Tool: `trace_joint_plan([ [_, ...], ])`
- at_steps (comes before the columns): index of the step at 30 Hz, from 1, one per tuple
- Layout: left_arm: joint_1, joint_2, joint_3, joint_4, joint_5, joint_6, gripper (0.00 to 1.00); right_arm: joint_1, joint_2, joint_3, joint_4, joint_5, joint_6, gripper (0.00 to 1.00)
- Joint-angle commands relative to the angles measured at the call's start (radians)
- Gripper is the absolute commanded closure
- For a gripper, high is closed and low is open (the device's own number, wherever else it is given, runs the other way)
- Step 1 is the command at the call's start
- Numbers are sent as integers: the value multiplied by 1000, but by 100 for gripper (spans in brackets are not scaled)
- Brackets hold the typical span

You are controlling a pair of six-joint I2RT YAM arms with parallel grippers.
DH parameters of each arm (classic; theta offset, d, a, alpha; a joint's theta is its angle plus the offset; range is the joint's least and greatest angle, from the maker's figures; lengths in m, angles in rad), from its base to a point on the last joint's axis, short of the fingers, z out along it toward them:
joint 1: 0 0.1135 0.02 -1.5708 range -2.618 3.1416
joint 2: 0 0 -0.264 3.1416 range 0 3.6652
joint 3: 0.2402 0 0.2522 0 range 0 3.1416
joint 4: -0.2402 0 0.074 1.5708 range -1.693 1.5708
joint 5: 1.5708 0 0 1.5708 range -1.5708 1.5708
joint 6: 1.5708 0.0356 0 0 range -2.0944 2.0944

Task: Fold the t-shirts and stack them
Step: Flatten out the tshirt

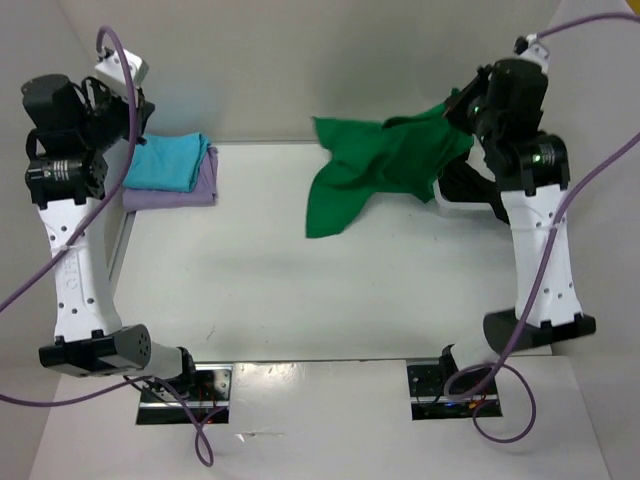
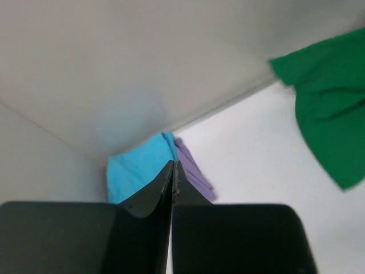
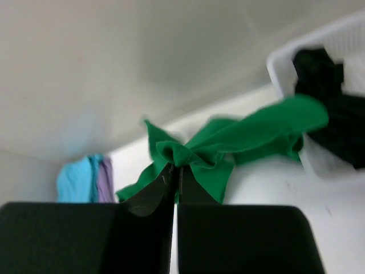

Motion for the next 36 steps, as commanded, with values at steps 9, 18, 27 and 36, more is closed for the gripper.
trace_joint_plan([
  [9,-168,52,-435,-96,126,61,76,176,-362,-869,164,-199,121,100],
  [18,-599,423,-355,-17,-62,30,19,236,-638,-1029,-18,-191,253,100],
  [27,-709,851,-19,45,-312,-87,0,218,-680,-1090,-69,-176,284,100],
  [36,-740,824,-247,72,-457,25,63,181,-689,-1069,-89,-156,273,100],
])
